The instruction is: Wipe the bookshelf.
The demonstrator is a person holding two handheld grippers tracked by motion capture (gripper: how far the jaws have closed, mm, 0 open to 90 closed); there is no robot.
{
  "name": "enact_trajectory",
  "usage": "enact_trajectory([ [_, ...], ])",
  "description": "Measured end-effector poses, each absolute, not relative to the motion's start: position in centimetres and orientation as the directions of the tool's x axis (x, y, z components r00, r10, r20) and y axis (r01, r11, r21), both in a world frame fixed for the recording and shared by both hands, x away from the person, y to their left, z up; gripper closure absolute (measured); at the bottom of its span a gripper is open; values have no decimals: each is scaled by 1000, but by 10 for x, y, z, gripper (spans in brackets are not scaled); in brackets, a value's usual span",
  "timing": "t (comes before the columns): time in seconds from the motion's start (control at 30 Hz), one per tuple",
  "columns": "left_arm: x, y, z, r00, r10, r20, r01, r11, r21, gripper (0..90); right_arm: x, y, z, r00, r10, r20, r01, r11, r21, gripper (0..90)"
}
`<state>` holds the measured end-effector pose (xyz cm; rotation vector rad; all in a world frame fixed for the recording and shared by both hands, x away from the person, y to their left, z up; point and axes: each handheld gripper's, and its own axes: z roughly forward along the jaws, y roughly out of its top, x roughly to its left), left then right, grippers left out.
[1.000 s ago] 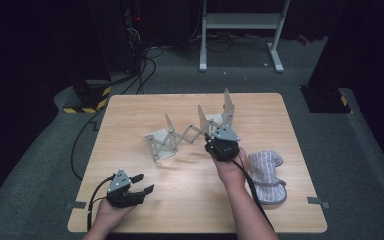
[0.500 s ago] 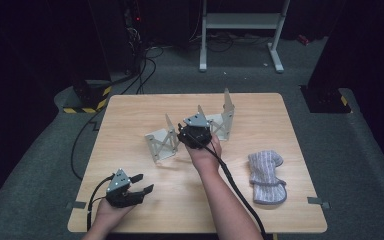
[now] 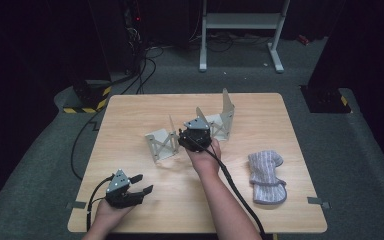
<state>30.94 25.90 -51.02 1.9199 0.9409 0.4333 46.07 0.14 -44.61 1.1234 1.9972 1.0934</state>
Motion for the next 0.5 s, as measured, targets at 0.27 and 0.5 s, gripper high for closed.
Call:
enact_trajectory([
  [0.27, 310, 257, -510, 645, 760, -75, 434, -283, 856, 380, 439, -12, -446, -485, 870, -89, 372, 297, 880, 380],
  [0.5, 309, 256, -511, 647, 759, -73, 433, -287, 854, 380, 418, -29, -444, -505, 860, -78, 349, 285, 893, 365],
])
